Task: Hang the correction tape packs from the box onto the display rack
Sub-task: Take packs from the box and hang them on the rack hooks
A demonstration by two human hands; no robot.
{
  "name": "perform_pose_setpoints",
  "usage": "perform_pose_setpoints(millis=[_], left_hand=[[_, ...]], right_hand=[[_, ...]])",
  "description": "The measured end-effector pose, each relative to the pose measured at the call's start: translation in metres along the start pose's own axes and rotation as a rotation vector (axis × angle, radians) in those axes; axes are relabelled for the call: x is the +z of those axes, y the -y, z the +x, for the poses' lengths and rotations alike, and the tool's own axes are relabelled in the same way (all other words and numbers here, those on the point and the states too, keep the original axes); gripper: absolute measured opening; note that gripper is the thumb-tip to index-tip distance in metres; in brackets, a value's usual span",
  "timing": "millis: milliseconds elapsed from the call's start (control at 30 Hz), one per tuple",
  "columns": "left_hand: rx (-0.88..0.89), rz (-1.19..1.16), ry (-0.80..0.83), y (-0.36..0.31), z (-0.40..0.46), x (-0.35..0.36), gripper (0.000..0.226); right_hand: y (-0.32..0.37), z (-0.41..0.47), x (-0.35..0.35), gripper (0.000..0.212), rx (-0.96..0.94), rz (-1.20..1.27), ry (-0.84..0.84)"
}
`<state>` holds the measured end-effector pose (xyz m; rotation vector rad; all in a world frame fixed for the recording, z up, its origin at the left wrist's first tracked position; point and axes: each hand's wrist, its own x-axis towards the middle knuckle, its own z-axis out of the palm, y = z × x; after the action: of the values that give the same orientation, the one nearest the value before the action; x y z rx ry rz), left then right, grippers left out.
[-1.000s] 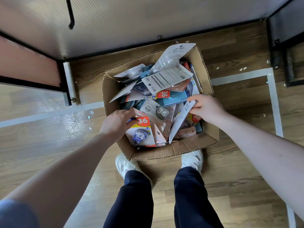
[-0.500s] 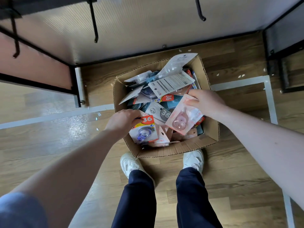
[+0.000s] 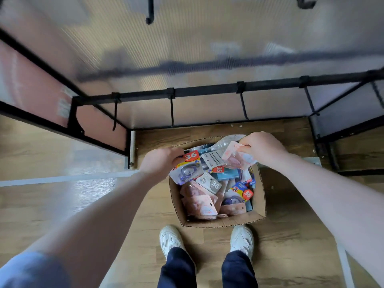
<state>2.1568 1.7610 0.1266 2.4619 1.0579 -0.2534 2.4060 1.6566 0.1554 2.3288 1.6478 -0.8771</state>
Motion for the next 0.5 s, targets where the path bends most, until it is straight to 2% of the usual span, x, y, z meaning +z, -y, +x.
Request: perform_pose_setpoints(millis=[333, 400, 500], left_hand=[[0.063, 0.067, -0.123, -0.011, -0.037, -0.124, 0.026], [0.067, 0.077, -0.141, -0.012, -0.047, -0.146, 0.033], [0.062, 0.123, -0.157, -0.015, -0.065, -0.179, 0.031]], right_hand=[[0.039, -0.042, -0.114, 0.017, -0.114, -0.122, -0.124], [0.049, -0.052, -0.135, 0.019, -0.145, -0.129, -0.143], [0.067, -0.071, -0.164, 0.020, -0.197, -0.159, -0.181]])
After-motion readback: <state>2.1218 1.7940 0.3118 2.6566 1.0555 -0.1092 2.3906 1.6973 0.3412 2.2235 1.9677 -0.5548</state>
